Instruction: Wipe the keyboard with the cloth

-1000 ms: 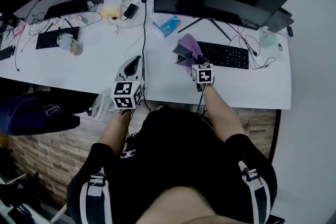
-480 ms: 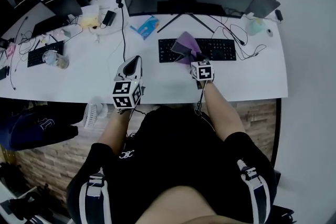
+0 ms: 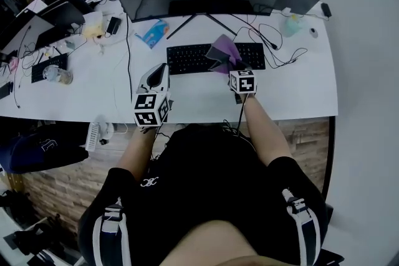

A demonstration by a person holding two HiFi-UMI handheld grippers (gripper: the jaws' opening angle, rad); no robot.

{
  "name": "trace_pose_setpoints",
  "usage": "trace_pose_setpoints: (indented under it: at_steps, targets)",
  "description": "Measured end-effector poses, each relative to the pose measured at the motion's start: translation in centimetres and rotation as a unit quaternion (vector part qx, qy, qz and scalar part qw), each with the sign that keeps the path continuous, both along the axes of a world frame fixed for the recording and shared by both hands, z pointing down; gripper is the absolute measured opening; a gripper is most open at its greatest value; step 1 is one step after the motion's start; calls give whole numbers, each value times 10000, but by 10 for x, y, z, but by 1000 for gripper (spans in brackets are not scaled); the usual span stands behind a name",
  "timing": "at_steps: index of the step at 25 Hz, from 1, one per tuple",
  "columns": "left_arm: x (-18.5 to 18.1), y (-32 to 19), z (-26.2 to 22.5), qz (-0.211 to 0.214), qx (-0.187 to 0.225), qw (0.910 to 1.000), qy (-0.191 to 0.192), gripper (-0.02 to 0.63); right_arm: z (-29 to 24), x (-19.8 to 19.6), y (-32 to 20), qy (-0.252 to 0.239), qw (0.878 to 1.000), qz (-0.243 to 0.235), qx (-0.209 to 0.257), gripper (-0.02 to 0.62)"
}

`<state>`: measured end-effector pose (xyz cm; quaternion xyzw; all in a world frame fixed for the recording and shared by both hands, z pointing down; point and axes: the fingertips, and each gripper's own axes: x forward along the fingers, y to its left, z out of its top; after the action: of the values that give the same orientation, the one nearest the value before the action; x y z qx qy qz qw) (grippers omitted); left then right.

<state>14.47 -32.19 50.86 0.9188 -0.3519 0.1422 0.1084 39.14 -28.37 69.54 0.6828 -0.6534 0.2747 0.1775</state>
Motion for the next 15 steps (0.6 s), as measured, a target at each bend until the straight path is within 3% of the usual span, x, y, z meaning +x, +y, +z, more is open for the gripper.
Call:
trace_pose_setpoints:
  at_steps: [8, 15]
  targets:
    - [73, 30, -1, -32, 93, 9999, -78, 14, 0, 75, 34, -210, 9996, 66, 150, 94]
    - [113, 56, 1, -125, 149, 9998, -84, 14, 1, 119, 58, -144, 9997, 43, 187, 95]
